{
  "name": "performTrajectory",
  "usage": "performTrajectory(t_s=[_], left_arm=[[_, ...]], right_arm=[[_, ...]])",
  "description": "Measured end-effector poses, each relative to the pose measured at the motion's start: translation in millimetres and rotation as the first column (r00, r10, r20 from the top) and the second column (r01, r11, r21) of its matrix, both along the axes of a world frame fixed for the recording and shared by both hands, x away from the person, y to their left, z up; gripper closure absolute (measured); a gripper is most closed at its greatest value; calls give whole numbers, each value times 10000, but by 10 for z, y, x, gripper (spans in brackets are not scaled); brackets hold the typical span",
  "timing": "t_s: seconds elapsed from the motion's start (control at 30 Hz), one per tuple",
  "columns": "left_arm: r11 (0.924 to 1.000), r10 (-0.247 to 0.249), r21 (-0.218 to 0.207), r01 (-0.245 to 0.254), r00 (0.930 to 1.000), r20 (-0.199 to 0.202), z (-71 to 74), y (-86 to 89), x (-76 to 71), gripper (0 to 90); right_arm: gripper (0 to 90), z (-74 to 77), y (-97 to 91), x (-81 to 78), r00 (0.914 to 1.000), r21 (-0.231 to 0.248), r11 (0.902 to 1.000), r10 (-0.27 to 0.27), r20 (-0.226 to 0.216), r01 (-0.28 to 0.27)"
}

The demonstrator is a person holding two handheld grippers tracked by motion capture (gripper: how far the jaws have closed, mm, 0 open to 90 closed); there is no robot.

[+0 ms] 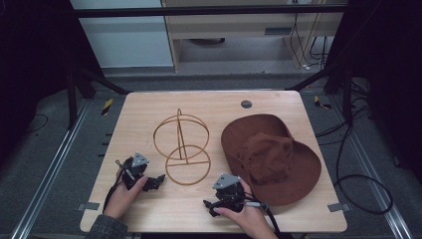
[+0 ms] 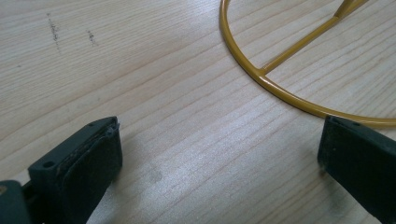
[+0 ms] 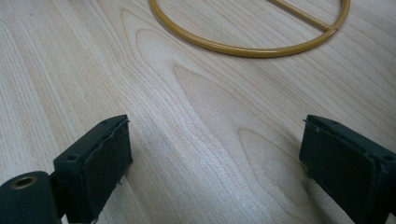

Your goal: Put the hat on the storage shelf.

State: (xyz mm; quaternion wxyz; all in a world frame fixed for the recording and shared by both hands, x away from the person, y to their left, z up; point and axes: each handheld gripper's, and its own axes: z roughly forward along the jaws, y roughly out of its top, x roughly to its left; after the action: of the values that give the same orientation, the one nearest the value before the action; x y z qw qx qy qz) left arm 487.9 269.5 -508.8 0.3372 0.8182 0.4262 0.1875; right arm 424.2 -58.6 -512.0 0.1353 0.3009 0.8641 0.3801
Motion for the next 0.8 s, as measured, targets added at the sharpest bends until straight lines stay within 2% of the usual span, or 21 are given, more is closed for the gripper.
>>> performTrajectory(t_s=[0.17,0.33,0.43,0.47,0.5,0.63,0.67,0.7,0.73,0.77,0.8], left_arm=[[10000,1,0,-1,10000,-2,0,0,0,0],[10000,1,0,-1,10000,-1,0,0,0,0],[10000,-1,-1,1,10000,0,0,0,0,0],[10000,3,2,-3,10000,1,1,0,0,0],[10000,2,4,-2,10000,1,1,0,0,0],[10000,-9,-1,9,10000,-5,1,0,2,0],[10000,-9,-1,9,10000,-5,1,0,2,0],[10000,-22,0,22,10000,-6,1,1,3,0],[10000,-12,-40,12,10000,7,-1,-1,5,0],[10000,-12,-40,12,10000,7,-1,-1,5,0],[10000,-47,0,47,10000,-4,1,1,10,0]], right_arm=[[93,-1,2,-3,10000,12,10000,-39,3,39],[132,23,7,-30,9997,-28,9997,-224,-88,224],[133,87,25,-84,9999,-127,9999,64,-77,-65],[131,151,33,-127,9997,-367,9991,225,-77,-228],[132,198,31,-150,9996,-402,9988,261,-58,-263],[127,490,2,-273,9989,-299,9986,441,188,-435],[127,490,2,-273,9989,-299,9986,441,188,-435],[128,573,-12,-295,9986,-331,9985,440,295,-430],[134,742,-56,-316,9982,-572,9979,345,493,-316],[134,742,-56,-316,9982,-572,9979,345,493,-316],[126,905,-123,-307,9984,-593,9977,345,458,-317]])
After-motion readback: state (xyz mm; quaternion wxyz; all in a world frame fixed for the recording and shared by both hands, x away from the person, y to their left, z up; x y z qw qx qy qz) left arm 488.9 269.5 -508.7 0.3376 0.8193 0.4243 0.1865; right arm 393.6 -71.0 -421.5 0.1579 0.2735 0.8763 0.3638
